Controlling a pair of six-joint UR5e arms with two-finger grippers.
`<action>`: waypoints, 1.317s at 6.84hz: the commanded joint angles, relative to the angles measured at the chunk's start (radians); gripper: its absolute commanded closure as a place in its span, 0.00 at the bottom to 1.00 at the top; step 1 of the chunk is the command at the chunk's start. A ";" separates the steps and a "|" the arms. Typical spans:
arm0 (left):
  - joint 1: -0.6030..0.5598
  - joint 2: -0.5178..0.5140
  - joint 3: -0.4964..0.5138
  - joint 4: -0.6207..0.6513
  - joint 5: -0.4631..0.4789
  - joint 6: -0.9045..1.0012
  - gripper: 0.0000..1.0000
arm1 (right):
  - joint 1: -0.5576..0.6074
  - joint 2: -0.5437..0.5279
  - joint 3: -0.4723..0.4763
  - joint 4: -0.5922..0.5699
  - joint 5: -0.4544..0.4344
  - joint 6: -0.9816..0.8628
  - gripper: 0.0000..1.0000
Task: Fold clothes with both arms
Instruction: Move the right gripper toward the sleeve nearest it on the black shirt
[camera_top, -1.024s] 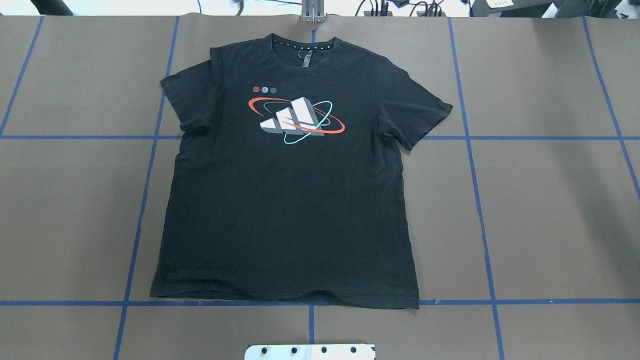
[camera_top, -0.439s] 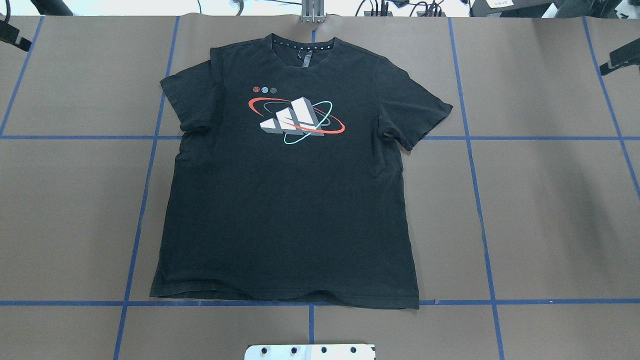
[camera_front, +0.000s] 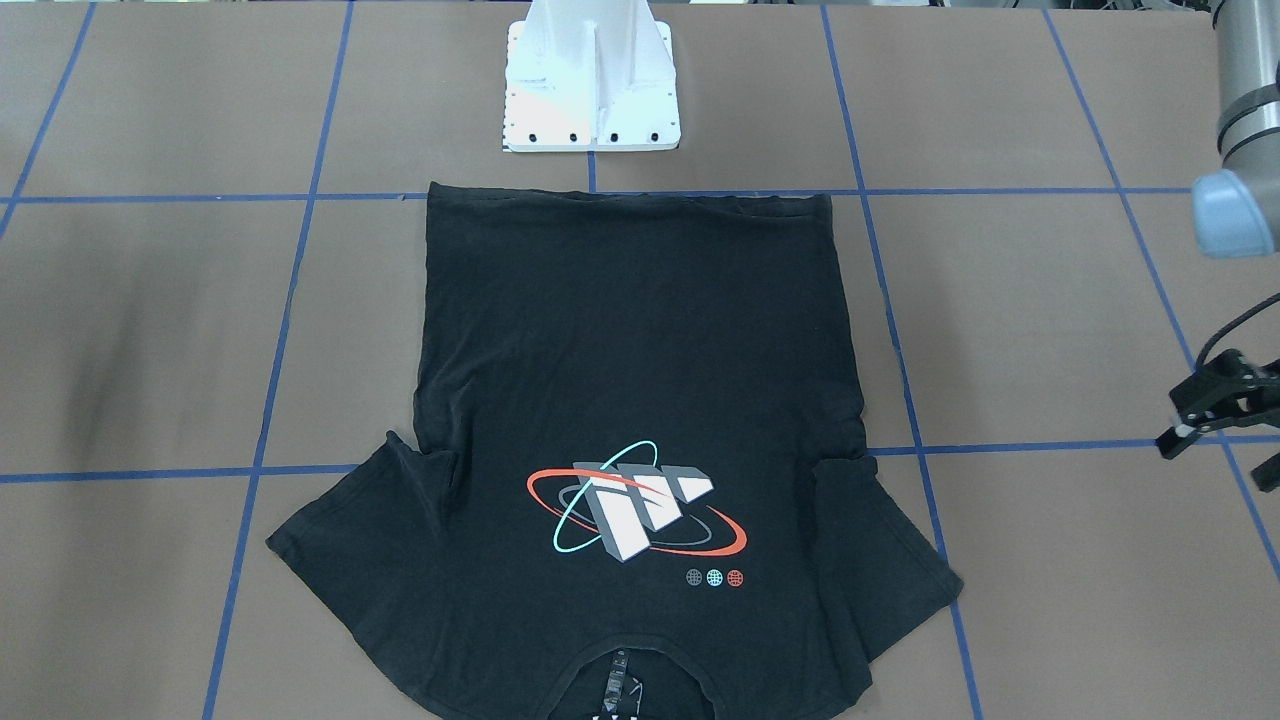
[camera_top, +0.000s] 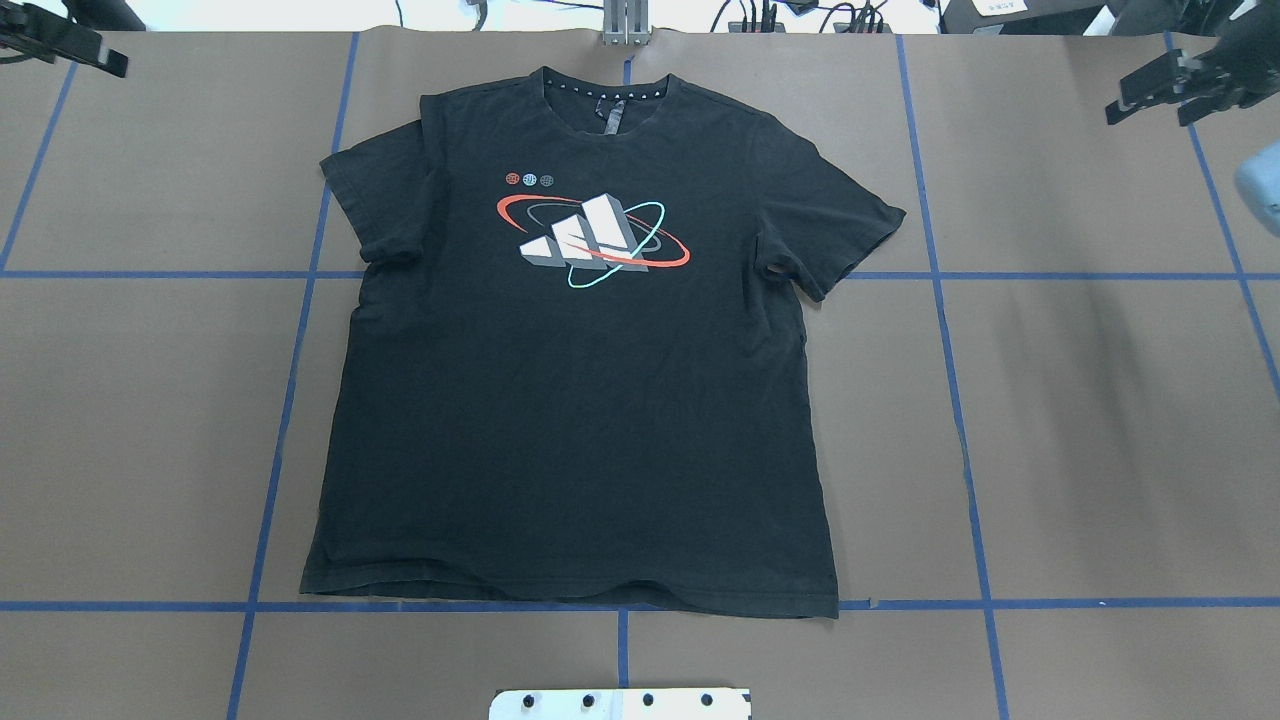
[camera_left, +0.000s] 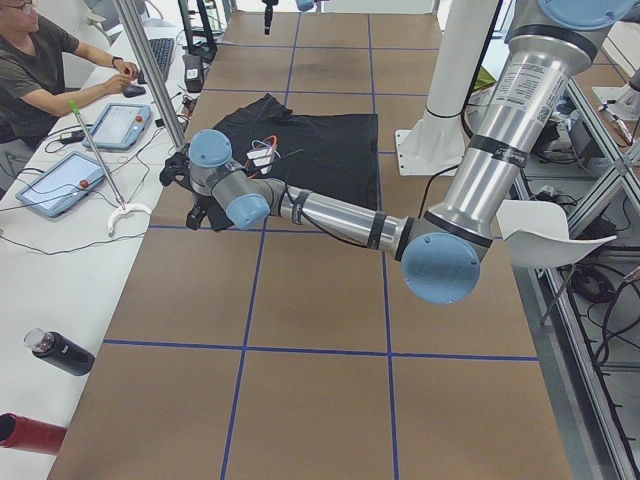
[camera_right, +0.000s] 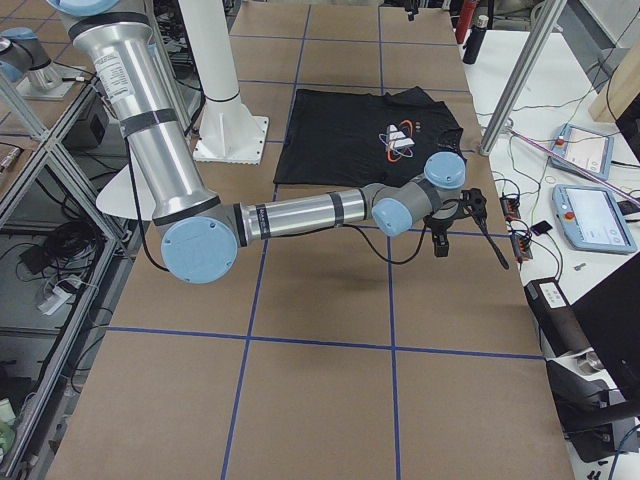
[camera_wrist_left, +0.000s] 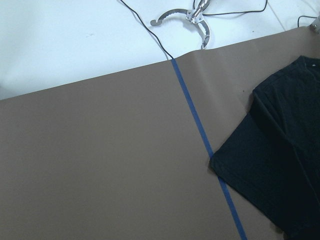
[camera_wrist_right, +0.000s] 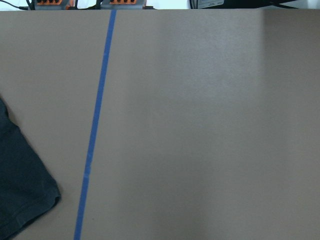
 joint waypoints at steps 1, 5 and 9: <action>0.065 -0.001 0.082 -0.257 0.083 -0.251 0.00 | -0.070 0.054 -0.048 0.073 -0.008 0.027 0.00; 0.093 -0.019 0.102 -0.285 0.098 -0.279 0.00 | -0.248 0.108 -0.206 0.397 -0.210 0.145 0.01; 0.094 -0.033 0.126 -0.286 0.098 -0.279 0.00 | -0.351 0.136 -0.245 0.436 -0.295 0.201 0.17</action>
